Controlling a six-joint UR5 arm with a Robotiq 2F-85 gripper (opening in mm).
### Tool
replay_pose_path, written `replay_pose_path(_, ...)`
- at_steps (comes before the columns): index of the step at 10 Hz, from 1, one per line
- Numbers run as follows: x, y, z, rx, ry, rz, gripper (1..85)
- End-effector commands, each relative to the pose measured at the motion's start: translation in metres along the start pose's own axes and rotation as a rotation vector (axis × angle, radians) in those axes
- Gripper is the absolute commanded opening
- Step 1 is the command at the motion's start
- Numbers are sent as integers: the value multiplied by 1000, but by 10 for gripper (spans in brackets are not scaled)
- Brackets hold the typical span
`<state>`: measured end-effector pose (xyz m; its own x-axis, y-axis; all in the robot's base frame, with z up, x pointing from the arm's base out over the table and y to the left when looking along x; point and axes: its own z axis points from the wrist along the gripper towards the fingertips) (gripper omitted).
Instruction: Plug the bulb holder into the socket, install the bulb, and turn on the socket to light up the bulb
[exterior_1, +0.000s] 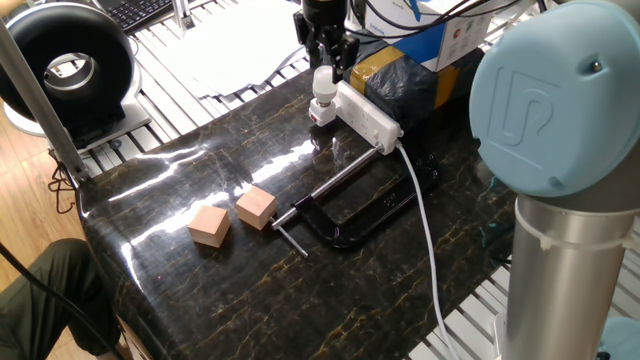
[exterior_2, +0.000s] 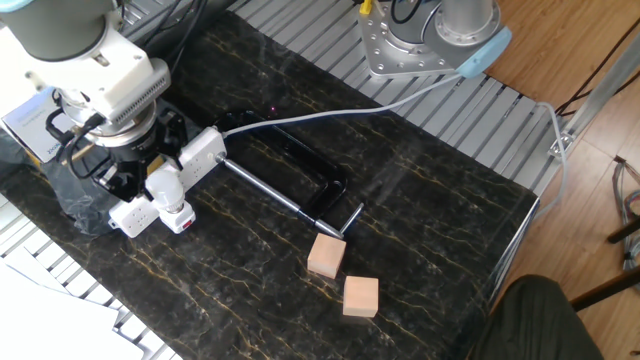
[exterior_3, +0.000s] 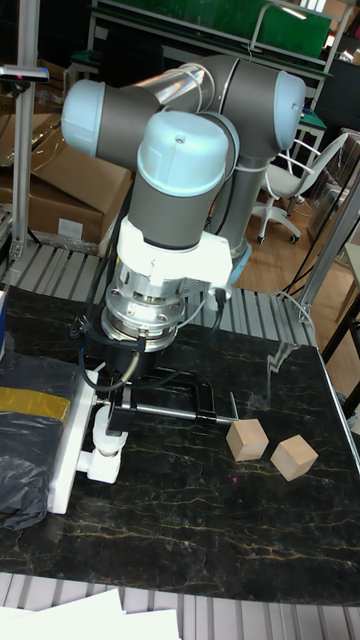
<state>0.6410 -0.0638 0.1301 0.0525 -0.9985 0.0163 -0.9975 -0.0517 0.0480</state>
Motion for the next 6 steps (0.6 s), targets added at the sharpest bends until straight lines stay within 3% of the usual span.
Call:
replay_pose_path(1,-1,-4,2,11,-2,4,553)
replay_pose_path(3,-2,-4,4,10,-8,2,547)
replay_pose_path(6,-3,-3,4,5,-12,19,460)
